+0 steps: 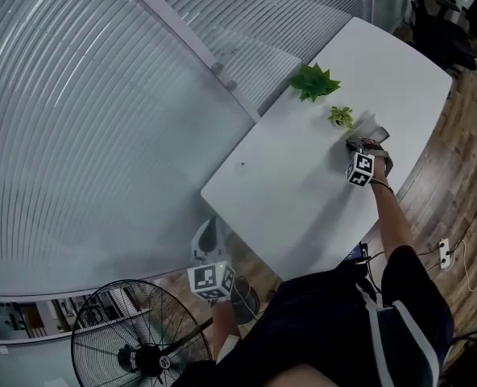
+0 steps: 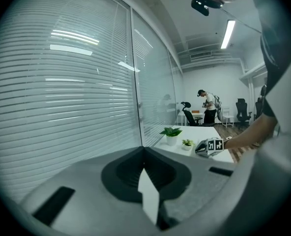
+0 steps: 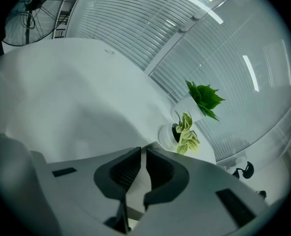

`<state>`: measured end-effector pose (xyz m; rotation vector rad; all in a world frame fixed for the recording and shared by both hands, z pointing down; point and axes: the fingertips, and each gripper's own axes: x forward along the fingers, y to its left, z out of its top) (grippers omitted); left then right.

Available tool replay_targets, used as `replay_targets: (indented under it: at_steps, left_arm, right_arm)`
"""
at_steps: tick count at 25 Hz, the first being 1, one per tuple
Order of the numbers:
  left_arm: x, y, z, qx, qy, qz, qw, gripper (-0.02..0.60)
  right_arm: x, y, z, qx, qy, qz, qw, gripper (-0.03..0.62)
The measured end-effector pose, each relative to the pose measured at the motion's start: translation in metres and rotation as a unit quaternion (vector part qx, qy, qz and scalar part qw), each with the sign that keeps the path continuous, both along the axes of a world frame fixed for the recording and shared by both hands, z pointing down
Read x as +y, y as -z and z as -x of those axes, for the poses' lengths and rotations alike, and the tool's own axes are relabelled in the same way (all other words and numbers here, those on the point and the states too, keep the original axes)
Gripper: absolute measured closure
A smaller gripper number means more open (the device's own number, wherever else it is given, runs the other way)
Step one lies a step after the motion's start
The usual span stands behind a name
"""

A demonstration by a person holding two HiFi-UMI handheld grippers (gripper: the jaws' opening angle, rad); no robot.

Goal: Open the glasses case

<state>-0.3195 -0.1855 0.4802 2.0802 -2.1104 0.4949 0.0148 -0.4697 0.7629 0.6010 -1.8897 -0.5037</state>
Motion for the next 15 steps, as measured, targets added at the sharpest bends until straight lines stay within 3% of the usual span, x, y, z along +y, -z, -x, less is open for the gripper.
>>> replay_targets:
  at_steps: [6, 9, 11, 15]
  left_arm:
    - [-0.011, 0.002, -0.010, 0.004, -0.017, -0.007, 0.9998, 0.583]
    - [-0.017, 0.004, -0.020, 0.007, -0.033, -0.014, 0.9993, 0.583]
    - [-0.020, 0.006, -0.026, 0.010, -0.044, -0.020, 0.9988, 0.583]
    - [-0.028, 0.017, -0.040, 0.016, -0.065, -0.041, 0.9970, 0.583]
  right_arm:
    - [0.004, 0.042, -0.008, -0.055, -0.031, -0.026, 0.998, 0.560]
    - [0.011, 0.107, -0.016, -0.153, -0.074, -0.061, 0.984, 0.560]
    - [0.022, 0.167, -0.023, -0.264, -0.112, -0.069, 0.956, 0.560]
    - [0.065, 0.277, -0.050, -0.447, -0.171, -0.082, 0.874, 0.560]
